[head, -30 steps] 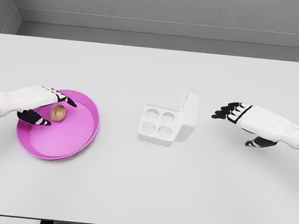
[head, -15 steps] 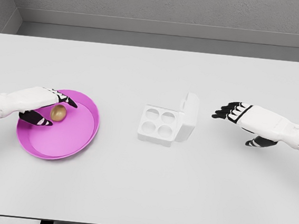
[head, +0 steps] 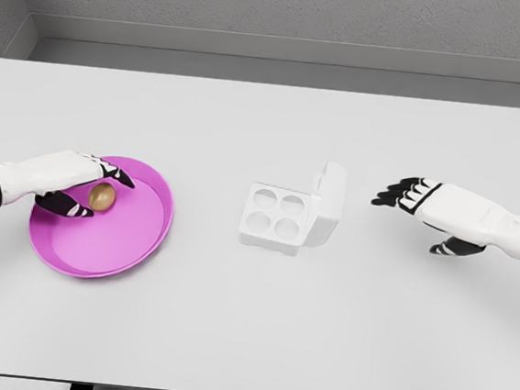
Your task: Pack egg into the box and close the box lid
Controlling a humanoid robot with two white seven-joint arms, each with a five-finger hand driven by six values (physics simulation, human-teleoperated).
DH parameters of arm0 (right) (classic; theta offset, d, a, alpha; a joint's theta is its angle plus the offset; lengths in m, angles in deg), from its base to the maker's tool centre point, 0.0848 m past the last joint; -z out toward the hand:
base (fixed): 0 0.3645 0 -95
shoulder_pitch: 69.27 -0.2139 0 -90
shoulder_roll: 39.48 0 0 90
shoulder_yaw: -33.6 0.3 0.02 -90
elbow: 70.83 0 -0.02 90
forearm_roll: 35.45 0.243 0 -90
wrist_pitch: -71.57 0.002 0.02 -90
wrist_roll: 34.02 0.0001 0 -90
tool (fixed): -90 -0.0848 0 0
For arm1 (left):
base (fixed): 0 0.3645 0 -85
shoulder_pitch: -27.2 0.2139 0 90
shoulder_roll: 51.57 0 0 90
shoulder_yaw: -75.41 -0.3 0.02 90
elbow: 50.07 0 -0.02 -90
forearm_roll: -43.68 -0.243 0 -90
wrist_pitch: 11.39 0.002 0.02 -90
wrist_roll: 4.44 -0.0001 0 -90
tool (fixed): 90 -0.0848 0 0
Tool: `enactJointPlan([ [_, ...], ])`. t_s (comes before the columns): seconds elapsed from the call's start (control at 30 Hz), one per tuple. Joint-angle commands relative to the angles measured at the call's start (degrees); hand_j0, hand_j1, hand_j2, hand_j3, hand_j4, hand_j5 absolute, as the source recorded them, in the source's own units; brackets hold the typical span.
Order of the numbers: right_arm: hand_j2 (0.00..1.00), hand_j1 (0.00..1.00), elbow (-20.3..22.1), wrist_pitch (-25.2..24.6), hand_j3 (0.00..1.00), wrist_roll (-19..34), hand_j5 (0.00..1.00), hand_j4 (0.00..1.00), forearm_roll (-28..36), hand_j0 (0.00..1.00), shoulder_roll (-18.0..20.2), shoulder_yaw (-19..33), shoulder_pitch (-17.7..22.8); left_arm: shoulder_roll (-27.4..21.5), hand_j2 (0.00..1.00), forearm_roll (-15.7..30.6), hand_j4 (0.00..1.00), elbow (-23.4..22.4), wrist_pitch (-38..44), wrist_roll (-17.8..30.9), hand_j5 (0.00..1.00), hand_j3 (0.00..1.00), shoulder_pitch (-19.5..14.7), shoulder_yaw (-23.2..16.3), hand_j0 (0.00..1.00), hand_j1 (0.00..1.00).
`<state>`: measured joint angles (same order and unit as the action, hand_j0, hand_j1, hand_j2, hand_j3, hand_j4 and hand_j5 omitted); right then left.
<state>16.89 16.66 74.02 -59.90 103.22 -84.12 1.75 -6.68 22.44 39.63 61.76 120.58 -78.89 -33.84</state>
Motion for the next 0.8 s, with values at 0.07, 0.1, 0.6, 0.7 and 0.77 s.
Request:
enactJointPlan([
  [0.07,1.0,1.0,-0.1,-0.1,1.0,0.0,1.0,1.0,0.4,1.0,0.3,0.1,-0.1,0.1,0.71,0.1,0.71,-0.1,0.1,0.0,0.71,0.71,0.0,-0.1,0.71,0.71],
  [0.1,1.0,1.0,-0.1,-0.1,1.0,0.0,1.0,1.0,0.4,1.0,0.3,0.2,-0.1,0.1,0.71,0.1,0.71,-0.1,0.1,0.0,0.71,0.71,0.0,-0.4,0.71,0.71],
  [0.6,1.0,1.0,-1.1,-0.1,1.0,0.1,1.0,1.0,0.3,1.0,0.6,0.4,0.0,0.1,0.61,0.1,0.61,-0.1,0.1,0.0,0.61,0.61,0.1,-0.5,0.61,0.61],
  [0.7,1.0,1.0,-1.1,-0.1,1.0,0.1,1.0,1.0,0.3,1.0,0.6,0.4,0.0,0.1,0.58,0.1,0.58,-0.1,0.1,0.0,0.58,0.58,0.1,-0.5,0.58,0.58],
  [0.77,1.0,1.0,-1.1,-0.1,1.0,0.1,1.0,1.0,0.3,1.0,0.6,0.4,0.0,0.1,0.54,0.1,0.54,-0.1,0.1,0.0,0.54,0.54,0.1,-0.5,0.54,0.54],
])
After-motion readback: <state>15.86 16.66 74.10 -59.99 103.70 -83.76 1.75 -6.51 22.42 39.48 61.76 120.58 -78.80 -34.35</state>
